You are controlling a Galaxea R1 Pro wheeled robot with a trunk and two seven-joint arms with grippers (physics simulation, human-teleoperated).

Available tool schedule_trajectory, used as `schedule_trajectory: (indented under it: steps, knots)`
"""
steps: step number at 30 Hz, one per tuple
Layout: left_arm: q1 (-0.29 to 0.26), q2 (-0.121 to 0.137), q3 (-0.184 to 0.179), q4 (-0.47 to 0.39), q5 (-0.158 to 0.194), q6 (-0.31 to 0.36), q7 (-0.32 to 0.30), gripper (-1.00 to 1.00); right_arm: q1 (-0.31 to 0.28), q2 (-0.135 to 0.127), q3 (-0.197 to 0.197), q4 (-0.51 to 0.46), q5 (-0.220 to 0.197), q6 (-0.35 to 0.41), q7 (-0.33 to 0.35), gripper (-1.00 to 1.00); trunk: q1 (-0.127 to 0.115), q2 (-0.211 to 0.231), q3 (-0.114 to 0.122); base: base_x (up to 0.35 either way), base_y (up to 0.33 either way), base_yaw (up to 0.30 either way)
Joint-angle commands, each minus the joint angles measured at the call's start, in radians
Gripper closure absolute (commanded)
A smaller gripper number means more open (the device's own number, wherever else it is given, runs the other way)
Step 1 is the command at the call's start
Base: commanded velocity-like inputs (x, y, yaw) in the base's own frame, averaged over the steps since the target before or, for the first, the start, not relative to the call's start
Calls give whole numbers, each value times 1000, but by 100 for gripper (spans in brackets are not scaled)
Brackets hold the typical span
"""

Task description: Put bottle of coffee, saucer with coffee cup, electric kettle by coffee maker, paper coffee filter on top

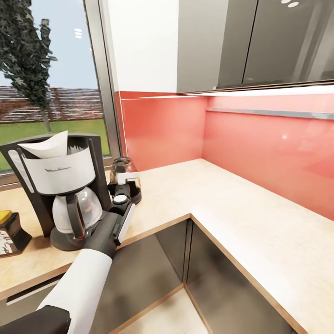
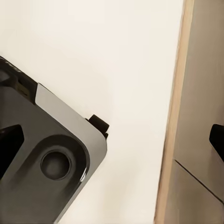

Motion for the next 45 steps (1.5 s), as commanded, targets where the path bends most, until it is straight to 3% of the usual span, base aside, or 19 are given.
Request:
schedule_trajectory:
  steps: [1, 21, 38, 39, 45]
  knots:
    - [-1, 0, -2, -2, -9, 8, 4, 100, 0, 0, -8, -1, 2, -2, 8, -100, 0, -1, -2, 0, 0, 0]
    - [-1, 0, -2, 30, -6, 6, 4, 100, 0, 0, -8, -1, 2, -2, 8, -100, 0, -1, -31, 0, 0, 0]
    - [-1, 0, -2, 27, -6, 8, 4, 100, 0, 0, -9, -1, 2, -3, 8, -100, 0, -1, -33, 0, 0, 0]
    - [-1, 0, -2, 26, -6, 8, 4, -100, 0, 0, -9, -1, 2, -3, 8, -100, 0, -1, -33, 0, 0, 0]
    - [-1, 0, -2, 26, -6, 8, 4, -100, 0, 0, -9, -1, 2, -3, 8, -100, 0, -1, -33, 0, 0, 0]
